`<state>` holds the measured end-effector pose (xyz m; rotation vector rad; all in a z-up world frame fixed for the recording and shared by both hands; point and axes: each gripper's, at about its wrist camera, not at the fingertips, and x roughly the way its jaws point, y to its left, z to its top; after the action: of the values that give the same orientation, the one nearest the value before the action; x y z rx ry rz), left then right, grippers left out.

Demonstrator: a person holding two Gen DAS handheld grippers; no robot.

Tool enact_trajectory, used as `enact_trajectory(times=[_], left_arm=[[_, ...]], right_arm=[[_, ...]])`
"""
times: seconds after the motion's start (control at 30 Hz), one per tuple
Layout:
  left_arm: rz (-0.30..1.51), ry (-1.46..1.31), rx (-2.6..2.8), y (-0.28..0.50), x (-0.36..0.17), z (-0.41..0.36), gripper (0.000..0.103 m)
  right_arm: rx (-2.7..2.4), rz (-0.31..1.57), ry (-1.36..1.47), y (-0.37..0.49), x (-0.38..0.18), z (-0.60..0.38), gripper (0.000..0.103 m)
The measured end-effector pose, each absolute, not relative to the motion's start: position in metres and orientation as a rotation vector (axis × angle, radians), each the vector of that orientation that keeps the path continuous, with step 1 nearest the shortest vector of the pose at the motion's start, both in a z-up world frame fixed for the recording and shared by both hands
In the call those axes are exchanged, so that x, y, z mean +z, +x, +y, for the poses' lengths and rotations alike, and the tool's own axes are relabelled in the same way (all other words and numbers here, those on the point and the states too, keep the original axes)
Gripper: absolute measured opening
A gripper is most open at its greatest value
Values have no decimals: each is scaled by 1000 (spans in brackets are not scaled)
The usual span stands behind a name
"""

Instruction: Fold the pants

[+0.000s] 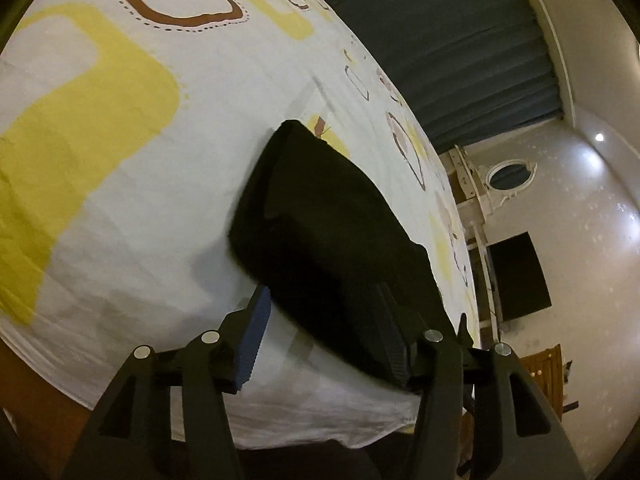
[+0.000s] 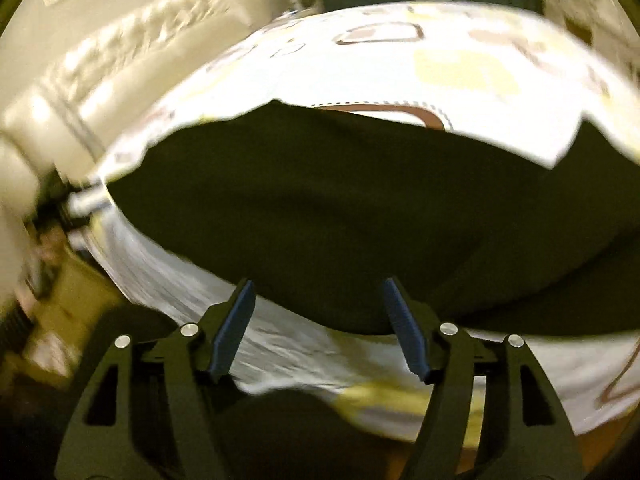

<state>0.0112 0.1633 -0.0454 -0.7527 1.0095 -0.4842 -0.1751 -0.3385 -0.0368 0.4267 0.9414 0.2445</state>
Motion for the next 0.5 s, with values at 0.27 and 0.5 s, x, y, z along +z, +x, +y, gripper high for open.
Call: enact_trajectory(times=[0.27, 0.5], left_arm=[[1010, -744, -421, 31, -49, 149, 56], [1059, -726, -387, 41, -59, 142, 14]], right_arm=[[253, 918, 897, -182, -53, -371, 67], [210, 932, 1056, -193, -67, -359, 67]])
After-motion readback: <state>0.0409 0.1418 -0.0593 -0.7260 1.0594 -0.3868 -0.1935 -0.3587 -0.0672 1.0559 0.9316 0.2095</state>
